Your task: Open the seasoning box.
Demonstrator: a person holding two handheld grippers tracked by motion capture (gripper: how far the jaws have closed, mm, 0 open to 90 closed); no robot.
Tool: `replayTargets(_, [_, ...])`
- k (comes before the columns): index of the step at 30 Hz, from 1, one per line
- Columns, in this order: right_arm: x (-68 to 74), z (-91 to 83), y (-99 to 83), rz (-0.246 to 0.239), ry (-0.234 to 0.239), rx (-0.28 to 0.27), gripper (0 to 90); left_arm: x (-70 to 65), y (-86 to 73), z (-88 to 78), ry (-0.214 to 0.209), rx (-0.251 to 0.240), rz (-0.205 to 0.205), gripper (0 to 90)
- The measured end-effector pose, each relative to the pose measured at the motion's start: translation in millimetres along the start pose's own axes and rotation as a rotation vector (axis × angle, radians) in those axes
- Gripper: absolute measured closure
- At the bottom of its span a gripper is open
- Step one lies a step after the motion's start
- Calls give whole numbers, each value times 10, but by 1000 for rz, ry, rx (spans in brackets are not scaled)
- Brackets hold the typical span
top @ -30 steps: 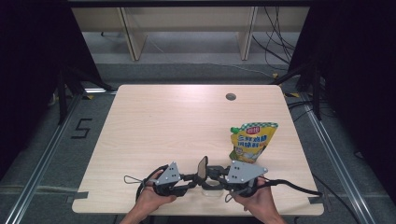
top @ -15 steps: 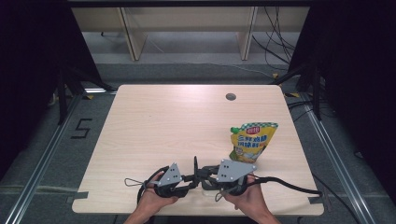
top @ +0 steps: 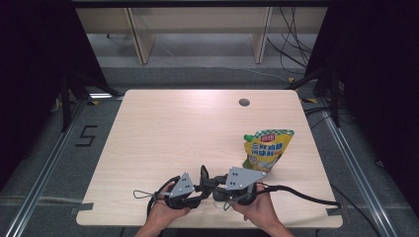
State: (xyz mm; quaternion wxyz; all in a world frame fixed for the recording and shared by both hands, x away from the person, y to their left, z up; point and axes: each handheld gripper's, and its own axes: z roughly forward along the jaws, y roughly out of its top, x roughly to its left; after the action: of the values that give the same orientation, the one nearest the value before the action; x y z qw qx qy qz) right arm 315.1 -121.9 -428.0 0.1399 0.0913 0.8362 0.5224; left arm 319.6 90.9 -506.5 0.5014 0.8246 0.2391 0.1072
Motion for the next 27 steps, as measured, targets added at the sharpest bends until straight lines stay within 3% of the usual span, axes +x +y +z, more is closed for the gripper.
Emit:
replayTargets(7, [-5,-22,-4,-9,-12,16,834,12,-7,-9,-11,-11,5,714])
replayTargets(8, [-14,-37,-3,-13,-15,19,828,26,-5,-21,-7,6,28,714])
replayTargets(9, [-19,-55,-4,-15,-23,10,824,4,-7,-13,-16,-10,2,714])
replayTargets(11, [-35,-94,-6,-3,-25,2,811,1,-6,-17,-12,-6,1,715])
replayTargets(16, [-106,-231,-83,20,-57,5,763,13,-6,-31,-6,-2,25,716])
replayTargets(18, [-143,-321,-130,25,-78,4,738,3,-17,-28,-16,-8,-5,714])
replayTargets(19, [-162,-377,-157,29,-87,3,726,16,-12,-40,-17,-2,15,711])
replayTargets(21, [-202,-493,-217,51,-109,-11,693,12,-13,-61,-13,3,-3,651])
replayTargets(22, [-218,-557,-246,68,-113,-12,684,41,-4,-84,-12,13,34,627])
replayTargets(23, [-245,-609,-273,65,-127,-18,664,23,-9,-93,-12,9,-7,590])
replayTargets(26, [-303,-770,-347,88,-156,-18,633,23,-9,-155,5,20,-36,479])
replayTargets(27, [-318,-819,-372,92,-168,-17,623,49,-6,-180,4,28,-8,469])
